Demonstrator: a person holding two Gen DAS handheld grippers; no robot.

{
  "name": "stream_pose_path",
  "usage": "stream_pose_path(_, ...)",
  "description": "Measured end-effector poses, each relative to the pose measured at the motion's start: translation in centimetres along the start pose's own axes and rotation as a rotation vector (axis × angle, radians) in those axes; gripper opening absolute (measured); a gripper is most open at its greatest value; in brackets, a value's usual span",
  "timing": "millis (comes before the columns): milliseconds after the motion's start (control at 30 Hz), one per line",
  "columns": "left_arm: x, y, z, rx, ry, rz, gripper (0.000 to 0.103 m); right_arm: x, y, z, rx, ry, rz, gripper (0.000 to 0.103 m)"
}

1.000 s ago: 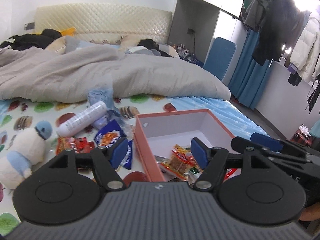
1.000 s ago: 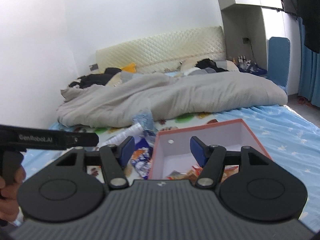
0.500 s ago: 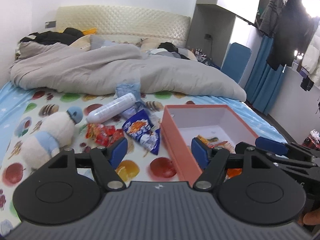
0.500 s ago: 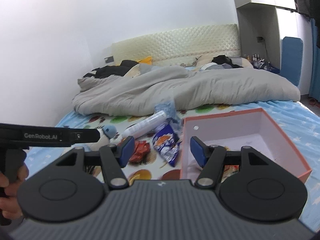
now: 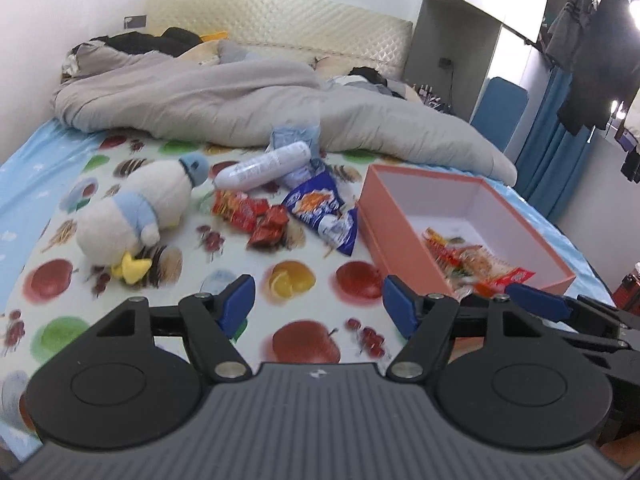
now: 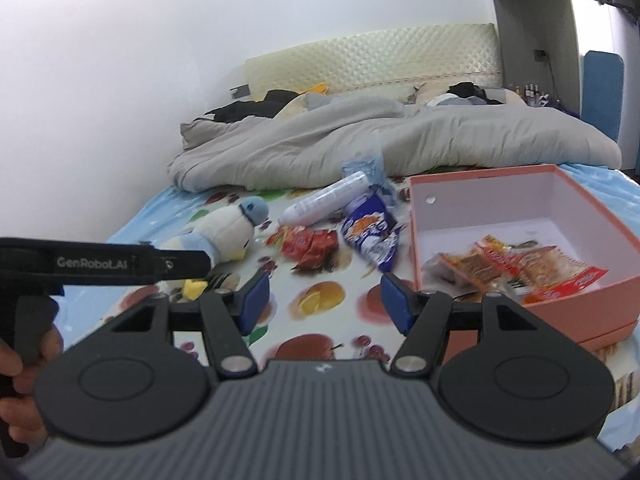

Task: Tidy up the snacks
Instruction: 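Move both open tools away from the box back toward the snack pile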

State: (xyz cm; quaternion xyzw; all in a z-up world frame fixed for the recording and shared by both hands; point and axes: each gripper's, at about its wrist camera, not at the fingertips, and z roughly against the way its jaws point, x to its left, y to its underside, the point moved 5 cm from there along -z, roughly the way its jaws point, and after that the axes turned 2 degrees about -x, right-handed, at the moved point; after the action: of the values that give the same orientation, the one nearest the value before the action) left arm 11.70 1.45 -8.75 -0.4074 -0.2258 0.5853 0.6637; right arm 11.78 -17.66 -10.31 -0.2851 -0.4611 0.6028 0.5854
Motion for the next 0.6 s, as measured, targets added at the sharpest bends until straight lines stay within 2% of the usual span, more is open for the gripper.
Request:
stream_pose_path(167,1.5,2.7,-0.1,0.033,-0.008,0.024,0.075,1.1,1.7,-0.3,0.02,-0.015,0.02,0.064)
stream_pose_path(367,4.5,5.2,-1.8,0.083,-0.02,0.127,0.075,1.7,3.8,-1.5,0.05,-0.019,0.01,0.064)
stream_pose_path(600,7.9,4.7,-5.7,0.091,-0.03,0.212,0.075,2.2,4.8,-4.5,0.085,-0.04,0.006,0.064)
